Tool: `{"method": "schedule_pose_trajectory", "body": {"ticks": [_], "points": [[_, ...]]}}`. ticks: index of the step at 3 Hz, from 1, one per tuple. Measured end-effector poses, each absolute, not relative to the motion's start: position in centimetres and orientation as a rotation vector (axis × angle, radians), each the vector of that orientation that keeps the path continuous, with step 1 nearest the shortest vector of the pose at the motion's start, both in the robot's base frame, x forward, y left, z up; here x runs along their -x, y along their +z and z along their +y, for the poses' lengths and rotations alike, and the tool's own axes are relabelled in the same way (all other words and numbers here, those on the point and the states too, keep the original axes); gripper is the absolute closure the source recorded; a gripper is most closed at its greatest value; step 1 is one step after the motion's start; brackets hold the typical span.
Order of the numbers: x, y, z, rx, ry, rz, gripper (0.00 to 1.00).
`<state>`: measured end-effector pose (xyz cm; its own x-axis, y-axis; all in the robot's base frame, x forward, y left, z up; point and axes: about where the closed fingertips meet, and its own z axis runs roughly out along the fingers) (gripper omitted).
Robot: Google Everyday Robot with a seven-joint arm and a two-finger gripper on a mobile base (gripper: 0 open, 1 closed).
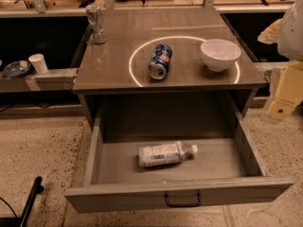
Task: Pick blue plastic bottle from top drawer and place on counter
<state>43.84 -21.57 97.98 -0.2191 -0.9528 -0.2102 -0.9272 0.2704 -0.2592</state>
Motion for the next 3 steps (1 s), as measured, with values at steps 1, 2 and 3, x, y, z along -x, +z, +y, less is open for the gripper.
{"method": "schedule_pose_trajectory", "body": {"ticks": [1, 2, 3], "points": [[-43.9, 98.0, -21.5, 1.717, -0.111, 2.219, 0.0], [-45.1, 94.1, -20.2, 1.772, -0.032, 2.189, 0.0], [-46.4, 84.6, -17.0, 1.874, 0.148, 2.157, 0.0]]}}
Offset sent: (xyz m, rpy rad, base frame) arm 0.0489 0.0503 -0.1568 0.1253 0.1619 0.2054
